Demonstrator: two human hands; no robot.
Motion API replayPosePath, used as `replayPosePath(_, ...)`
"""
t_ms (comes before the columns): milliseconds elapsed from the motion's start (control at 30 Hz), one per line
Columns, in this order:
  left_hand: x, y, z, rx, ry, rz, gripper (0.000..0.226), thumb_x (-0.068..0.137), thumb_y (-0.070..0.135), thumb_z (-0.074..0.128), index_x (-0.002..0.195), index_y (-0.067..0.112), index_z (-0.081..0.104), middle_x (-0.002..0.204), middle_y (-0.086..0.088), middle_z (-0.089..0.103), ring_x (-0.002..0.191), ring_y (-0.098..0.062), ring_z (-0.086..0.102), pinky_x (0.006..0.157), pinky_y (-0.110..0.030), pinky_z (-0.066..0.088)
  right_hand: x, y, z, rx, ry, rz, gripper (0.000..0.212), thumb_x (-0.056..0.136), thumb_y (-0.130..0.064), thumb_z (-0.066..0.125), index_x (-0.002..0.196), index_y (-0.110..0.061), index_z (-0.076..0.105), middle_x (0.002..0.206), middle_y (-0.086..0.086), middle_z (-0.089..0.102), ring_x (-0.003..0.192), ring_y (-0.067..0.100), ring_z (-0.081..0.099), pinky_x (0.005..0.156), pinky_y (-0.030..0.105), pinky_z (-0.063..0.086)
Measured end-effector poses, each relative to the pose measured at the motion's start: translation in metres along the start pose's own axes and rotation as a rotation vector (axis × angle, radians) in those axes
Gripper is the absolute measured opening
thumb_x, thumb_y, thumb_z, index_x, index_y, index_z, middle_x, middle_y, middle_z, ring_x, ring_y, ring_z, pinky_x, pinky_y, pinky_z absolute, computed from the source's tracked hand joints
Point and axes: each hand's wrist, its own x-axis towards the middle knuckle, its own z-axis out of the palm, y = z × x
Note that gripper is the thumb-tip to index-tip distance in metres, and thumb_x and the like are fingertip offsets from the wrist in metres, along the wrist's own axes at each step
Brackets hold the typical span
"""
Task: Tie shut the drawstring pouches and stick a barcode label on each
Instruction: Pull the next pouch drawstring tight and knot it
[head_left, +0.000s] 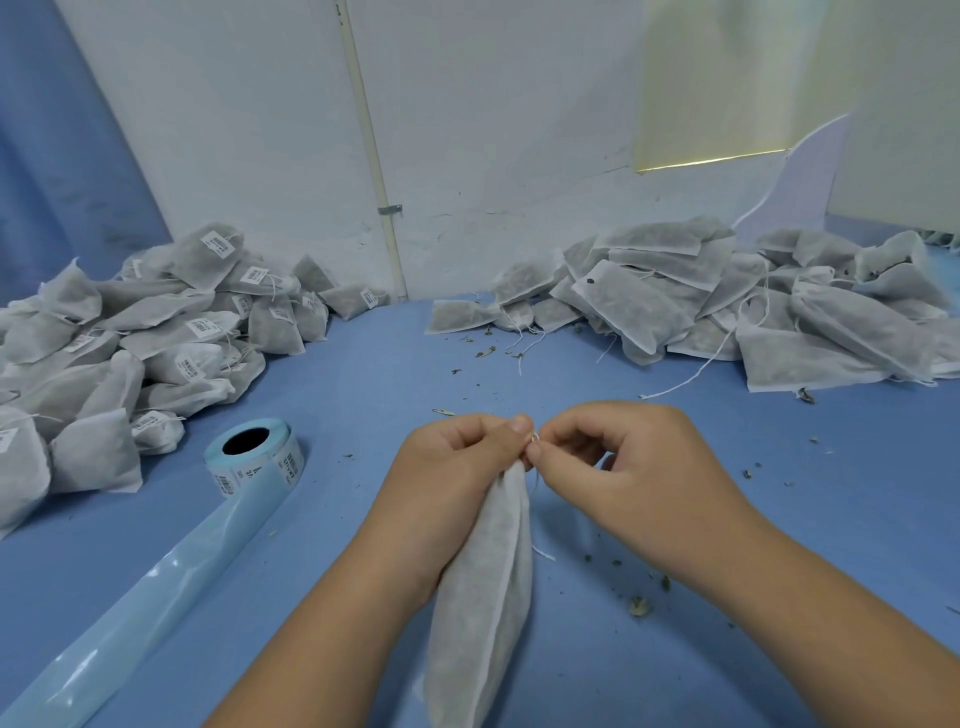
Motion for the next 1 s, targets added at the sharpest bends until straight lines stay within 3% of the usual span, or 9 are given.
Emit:
replayPosePath(100,0.001,-0.001,-0.002,0.061,0.003,0.020,0.029,0.086,0.035,0.066,0.061,0.022,0.070,0.056,0.012,0.058,0.050,-0.002,0.050,0.050,-0.011,0.040,0.001,0.001,-0.001,-0.026,-0.037,0.024,0.015,0.081,-0.030,0.067,0.067,-0.030,0.072,0.065,-0.011,0.067,0.056,0.008,0.059,0.054,0.020,0.045)
replayPosePath(200,0.001,-0.001,-0.007,0.135,-0.025,0.031,0.029,0.081,0.043,0.072,0.063,0.020,0.070,0.063,0.007,0.062,0.055,-0.006,0.051,0.056,-0.017,0.041,0.002,0.003,-0.004,-0.050,-0.110,0.038,0.024,0.084,-0.026,0.067,0.062,-0.036,0.066,0.066,-0.011,0.066,0.056,0.012,0.059,0.055,0.024,0.045)
replayPosePath(300,0.003,-0.002,-0.010,0.268,-0.060,0.068,0.029,0.075,0.048,0.068,0.063,0.022,0.070,0.067,0.000,0.063,0.063,-0.012,0.050,0.064,-0.027,0.040,0.002,0.004,-0.008,-0.142,-0.202,0.044,0.023,0.085,-0.029,0.066,0.061,-0.027,0.063,0.055,-0.012,0.056,0.050,0.007,0.049,0.050,0.019,0.039)
replayPosePath(400,0.004,-0.003,-0.013,0.340,-0.079,0.089,0.026,0.081,0.043,0.071,0.060,0.029,0.069,0.067,0.009,0.067,0.064,-0.006,0.057,0.067,-0.021,0.043,0.002,0.004,-0.013,-0.126,-0.257,0.048,0.023,0.083,-0.026,0.064,0.062,-0.017,0.061,0.049,-0.013,0.046,0.048,0.004,0.041,0.049,0.015,0.035)
replayPosePath(500,0.004,-0.003,-0.016,0.314,-0.114,0.095,0.025,0.080,0.044,0.072,0.060,0.029,0.069,0.069,0.011,0.071,0.068,0.000,0.063,0.066,-0.010,0.043,0.005,0.003,-0.018,0.016,-0.221,0.109,0.017,0.079,-0.019,0.064,0.063,-0.014,0.064,0.048,-0.011,0.046,0.046,0.002,0.040,0.046,0.012,0.033)
replayPosePath(700,0.005,-0.004,-0.017,0.249,-0.099,0.070,0.028,0.074,0.050,0.071,0.055,0.030,0.067,0.071,0.012,0.072,0.076,-0.001,0.067,0.069,-0.009,0.047,0.011,0.006,-0.026,0.417,-0.035,0.237,0.012,0.071,-0.025,0.071,0.065,-0.015,0.070,0.050,0.002,0.057,0.051,0.017,0.049,0.047,0.021,0.040)
replayPosePath(800,0.004,-0.003,-0.016,0.238,-0.111,0.070,0.025,0.073,0.049,0.067,0.056,0.030,0.067,0.070,0.011,0.071,0.073,0.001,0.065,0.066,-0.007,0.046,0.010,0.005,-0.021,0.640,-0.066,0.311,0.009,0.067,-0.021,0.071,0.061,-0.015,0.069,0.047,0.001,0.050,0.047,0.017,0.044,0.043,0.020,0.036)
replayPosePath(1000,0.007,-0.004,-0.019,0.333,-0.029,0.107,0.026,0.085,0.036,0.069,0.059,0.029,0.069,0.065,0.015,0.068,0.062,0.007,0.057,0.058,-0.005,0.038,0.011,0.003,-0.019,0.759,-0.097,0.347,0.009,0.066,-0.014,0.068,0.060,-0.008,0.067,0.048,0.000,0.035,0.042,0.014,0.037,0.040,0.022,0.030)
